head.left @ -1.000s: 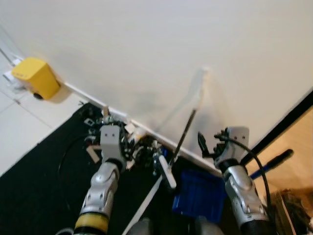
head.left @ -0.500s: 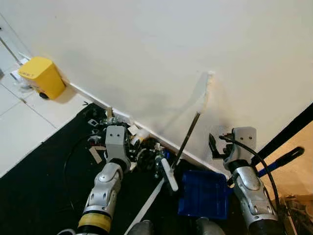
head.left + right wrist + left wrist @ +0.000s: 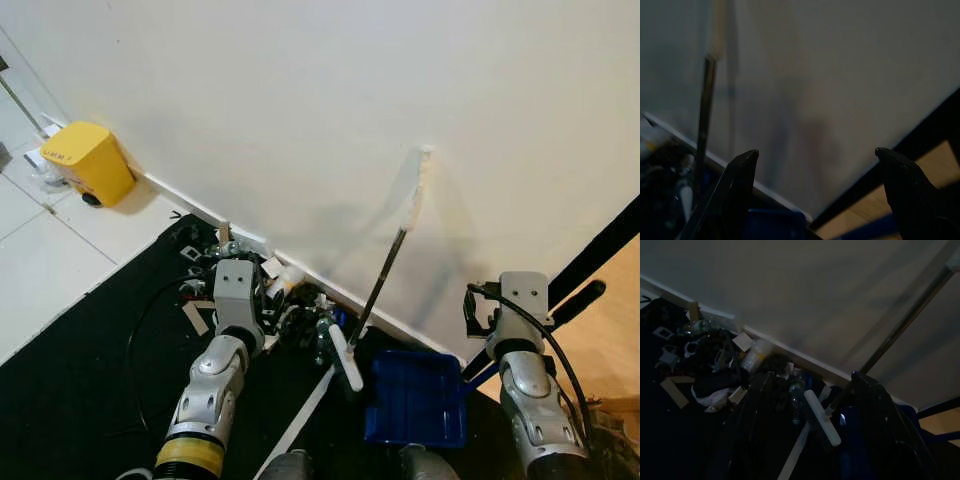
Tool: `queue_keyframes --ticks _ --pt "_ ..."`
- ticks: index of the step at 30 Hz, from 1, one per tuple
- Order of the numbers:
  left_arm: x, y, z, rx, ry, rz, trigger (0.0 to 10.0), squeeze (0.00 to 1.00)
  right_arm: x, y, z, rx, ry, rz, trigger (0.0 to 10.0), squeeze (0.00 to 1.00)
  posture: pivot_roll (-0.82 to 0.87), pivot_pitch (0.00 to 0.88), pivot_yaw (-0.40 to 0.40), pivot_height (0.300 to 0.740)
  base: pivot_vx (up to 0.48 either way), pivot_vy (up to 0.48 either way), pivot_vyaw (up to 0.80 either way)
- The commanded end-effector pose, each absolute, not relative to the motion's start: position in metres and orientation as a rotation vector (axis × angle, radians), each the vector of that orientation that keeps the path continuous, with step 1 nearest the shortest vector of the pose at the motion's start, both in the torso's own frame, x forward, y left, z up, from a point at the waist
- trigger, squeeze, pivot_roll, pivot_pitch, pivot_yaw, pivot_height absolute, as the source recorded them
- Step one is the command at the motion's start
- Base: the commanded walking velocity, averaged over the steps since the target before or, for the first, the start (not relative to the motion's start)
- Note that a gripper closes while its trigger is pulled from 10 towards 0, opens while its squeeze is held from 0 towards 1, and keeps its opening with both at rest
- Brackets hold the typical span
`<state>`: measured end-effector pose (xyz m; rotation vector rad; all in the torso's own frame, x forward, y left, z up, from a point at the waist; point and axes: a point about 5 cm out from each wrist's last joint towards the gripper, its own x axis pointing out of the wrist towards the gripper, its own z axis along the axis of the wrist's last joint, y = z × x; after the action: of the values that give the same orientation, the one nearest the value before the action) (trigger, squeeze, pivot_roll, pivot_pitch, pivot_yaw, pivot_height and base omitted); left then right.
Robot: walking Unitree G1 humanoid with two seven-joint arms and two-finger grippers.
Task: Sweep floor
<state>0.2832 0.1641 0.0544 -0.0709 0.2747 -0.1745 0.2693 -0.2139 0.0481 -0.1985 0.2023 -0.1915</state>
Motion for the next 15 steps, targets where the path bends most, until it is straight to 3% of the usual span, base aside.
queue_keyframes --ticks 1,6,15 --pt "0.279 0.173 0.051 -0.046 0.297 -0.163 10.0 0.0 0.263 -0.226 0.045 -0.21 0.231 -0.235 10.0 1.0 0.09 0.136 0.052 0.74 0.0 0.0 0.0" --pt "0.276 0.176 0.052 -0.034 0.306 -0.167 10.0 0.0 0.257 -0.262 0.046 -0.26 0.285 -0.389 10.0 1.0 0.1 0.17 0.068 0.74 0.0 0.0 0.0" --pt "0.272 0.187 0.055 -0.007 0.316 -0.157 10.0 0.0 0.256 -0.275 0.049 -0.2 0.302 -0.467 10.0 1.0 0.13 0.204 0.078 0.74 0.0 0.0 0.0"
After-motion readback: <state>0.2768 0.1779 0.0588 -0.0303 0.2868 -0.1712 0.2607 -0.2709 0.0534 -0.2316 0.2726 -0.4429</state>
